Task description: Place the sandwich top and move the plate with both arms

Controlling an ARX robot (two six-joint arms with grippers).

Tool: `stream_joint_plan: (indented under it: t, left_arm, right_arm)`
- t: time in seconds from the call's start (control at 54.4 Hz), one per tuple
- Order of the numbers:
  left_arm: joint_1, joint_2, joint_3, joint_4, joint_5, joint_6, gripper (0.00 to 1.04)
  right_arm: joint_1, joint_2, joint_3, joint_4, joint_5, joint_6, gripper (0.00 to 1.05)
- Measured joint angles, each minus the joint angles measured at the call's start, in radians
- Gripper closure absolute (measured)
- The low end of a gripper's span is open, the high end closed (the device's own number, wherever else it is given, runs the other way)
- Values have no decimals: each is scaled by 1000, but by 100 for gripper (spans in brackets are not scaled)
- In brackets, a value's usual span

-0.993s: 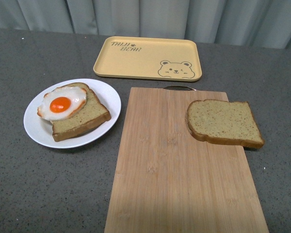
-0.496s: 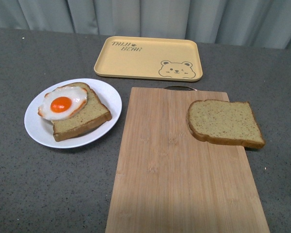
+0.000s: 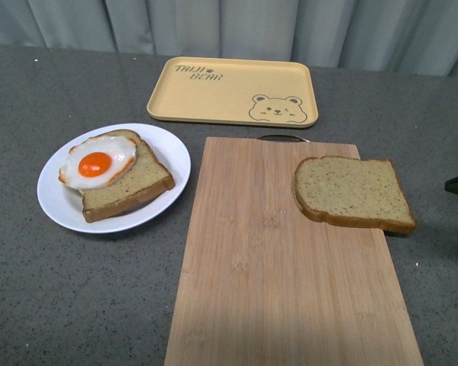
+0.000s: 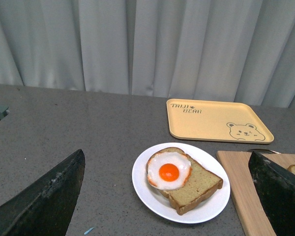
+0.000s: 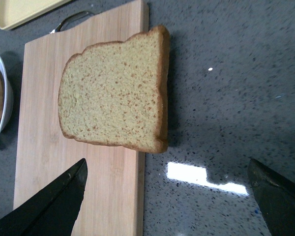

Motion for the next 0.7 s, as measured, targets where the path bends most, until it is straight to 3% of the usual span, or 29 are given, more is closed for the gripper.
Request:
stream_joint_plan:
  t: [0.239, 0.57, 0.607, 0.699]
  left_arm:
    - [0, 0, 0, 0, 0, 0, 7]
    - [0, 0, 0, 0, 0, 0, 7]
    - [0, 0, 0, 0, 0, 0, 7]
    - [0, 0, 0, 0, 0, 0, 7]
  right_arm:
    - [31, 181, 128, -21, -97, 65, 9]
    - [100, 325, 246, 24, -137, 198, 9]
    - [110, 333, 259, 26, -138, 221, 11]
    - [126, 351, 289, 10, -119, 246, 26]
